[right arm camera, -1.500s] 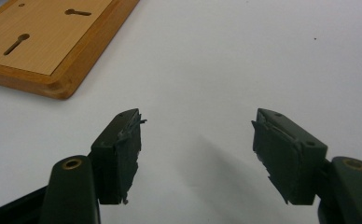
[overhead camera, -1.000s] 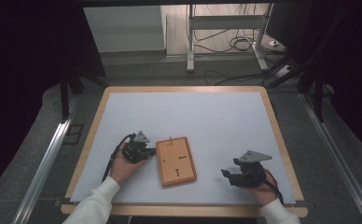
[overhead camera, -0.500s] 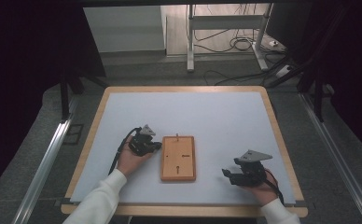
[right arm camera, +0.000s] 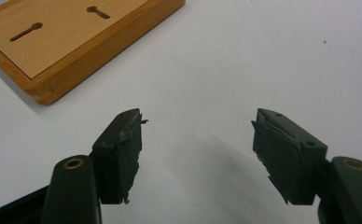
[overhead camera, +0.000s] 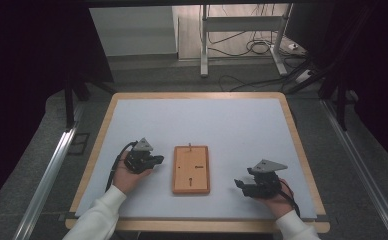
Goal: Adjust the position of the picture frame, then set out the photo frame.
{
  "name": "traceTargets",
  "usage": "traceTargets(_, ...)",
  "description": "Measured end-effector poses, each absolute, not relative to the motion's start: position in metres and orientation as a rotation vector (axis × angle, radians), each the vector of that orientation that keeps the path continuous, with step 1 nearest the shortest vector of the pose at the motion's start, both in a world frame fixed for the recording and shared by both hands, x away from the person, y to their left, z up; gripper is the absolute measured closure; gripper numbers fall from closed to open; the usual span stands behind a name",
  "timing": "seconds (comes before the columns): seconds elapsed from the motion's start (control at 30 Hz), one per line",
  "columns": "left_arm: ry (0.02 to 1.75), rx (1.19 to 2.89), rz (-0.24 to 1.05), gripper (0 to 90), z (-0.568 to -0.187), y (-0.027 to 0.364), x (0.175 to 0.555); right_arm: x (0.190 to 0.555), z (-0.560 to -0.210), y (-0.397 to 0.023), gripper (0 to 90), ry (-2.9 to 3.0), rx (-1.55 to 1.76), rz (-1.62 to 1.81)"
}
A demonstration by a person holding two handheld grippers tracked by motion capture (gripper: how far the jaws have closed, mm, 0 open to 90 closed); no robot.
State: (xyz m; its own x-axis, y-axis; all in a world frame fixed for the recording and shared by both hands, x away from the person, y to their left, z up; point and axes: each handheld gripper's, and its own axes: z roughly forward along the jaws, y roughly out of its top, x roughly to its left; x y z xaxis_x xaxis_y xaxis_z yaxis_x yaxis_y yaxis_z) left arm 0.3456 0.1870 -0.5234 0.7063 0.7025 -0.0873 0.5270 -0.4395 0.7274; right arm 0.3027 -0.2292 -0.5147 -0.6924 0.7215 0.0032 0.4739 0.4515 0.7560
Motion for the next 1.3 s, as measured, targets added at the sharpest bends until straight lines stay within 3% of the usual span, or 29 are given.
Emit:
traceTargets(0.13,0.927,2.118,0.307,81.2,-0.520,0.187,0.339,0.301,-0.516,-0.227,33.0,2.402,0.995,1.100)
traceTargets(0.3,0.968,2.091,0.314,47.8,-0.521,0.183,0.336,0.298,-0.515,-0.224,33.1,2.410,0.958,1.103)
traceTargets(0.43,0.969,2.084,0.307,36.7,-0.522,0.182,0.338,0.296,-0.515,-0.224,33.0,2.412,0.947,1.100)
traceTargets(0.87,0.855,2.103,0.327,28.8,-0.514,0.167,0.336,0.293,-0.511,-0.220,28.0,2.358,0.939,1.103)
traceTargets(1.3,0.841,2.079,0.306,28.1,-0.509,0.158,0.348,0.302,-0.505,-0.204,22.5,2.356,0.933,1.145)
